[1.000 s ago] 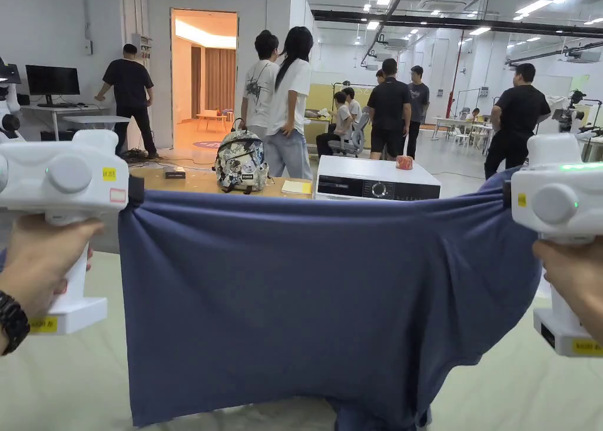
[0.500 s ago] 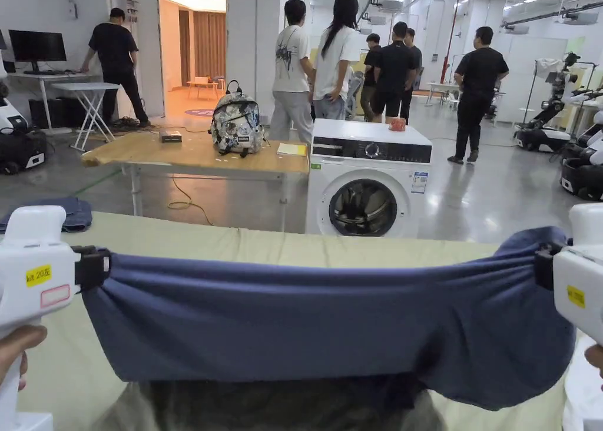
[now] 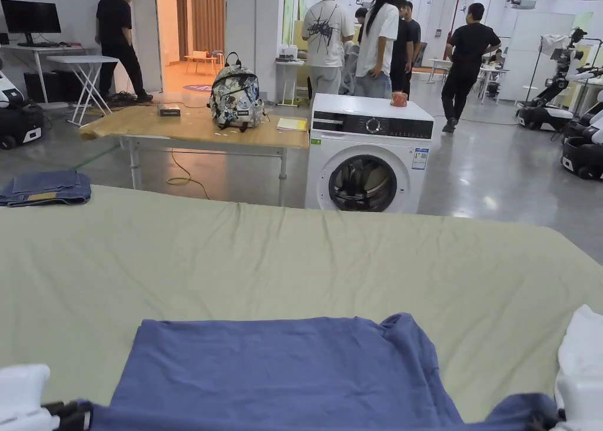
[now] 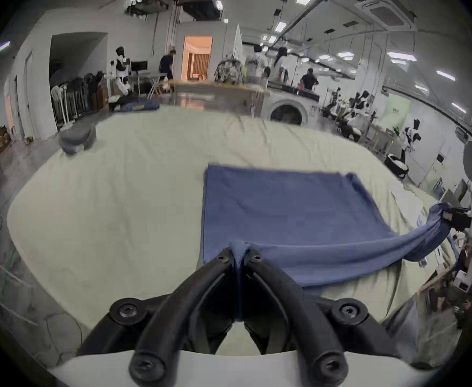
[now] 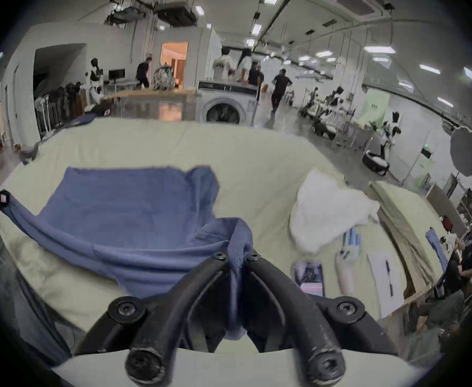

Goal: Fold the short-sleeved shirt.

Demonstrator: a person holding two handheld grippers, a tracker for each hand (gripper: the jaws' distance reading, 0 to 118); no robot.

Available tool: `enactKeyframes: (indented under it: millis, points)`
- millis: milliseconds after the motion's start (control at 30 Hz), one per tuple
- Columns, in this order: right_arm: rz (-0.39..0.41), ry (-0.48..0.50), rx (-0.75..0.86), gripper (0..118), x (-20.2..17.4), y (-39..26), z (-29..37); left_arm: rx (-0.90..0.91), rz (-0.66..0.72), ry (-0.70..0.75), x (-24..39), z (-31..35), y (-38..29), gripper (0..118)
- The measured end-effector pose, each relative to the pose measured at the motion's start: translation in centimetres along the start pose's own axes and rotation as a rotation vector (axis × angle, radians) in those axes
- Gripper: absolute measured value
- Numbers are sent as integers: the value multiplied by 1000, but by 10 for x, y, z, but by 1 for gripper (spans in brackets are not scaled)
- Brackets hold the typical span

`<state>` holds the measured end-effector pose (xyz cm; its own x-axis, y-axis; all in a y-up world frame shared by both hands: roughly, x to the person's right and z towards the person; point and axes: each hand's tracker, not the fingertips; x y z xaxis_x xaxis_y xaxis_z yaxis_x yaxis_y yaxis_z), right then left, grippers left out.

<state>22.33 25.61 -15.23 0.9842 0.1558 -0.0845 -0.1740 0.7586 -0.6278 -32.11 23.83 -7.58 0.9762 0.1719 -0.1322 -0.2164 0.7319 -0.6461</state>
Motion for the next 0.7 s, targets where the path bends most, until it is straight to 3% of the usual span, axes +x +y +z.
enactKeyframes:
  millis: [233,467,500,567,600,633,700]
  points:
    - [6,26,-212,3,-14,-51,-62,-187,56,14,-20,-69,-47,0]
    - [-59,52,-276,8,-13,-67,-102,-254,54,49,-16,-99,-50,3]
    - [-64,50,-280,15,-14,-66,-101,-251,53,51,-15,-98,-48,9]
    - [-70,46,-241,61,-16,-60,-92,-202,65,68,-10,-90,-40,49]
    - [-75,45,-210,80,-17,-56,-89,-179,70,71,-9,-87,-35,63]
    - [-85,42,-175,87,-19,-50,-86,-165,70,60,-7,-86,-28,66]
    - [-112,58,-71,86,-23,-39,-81,-100,51,18,2,-78,-14,66]
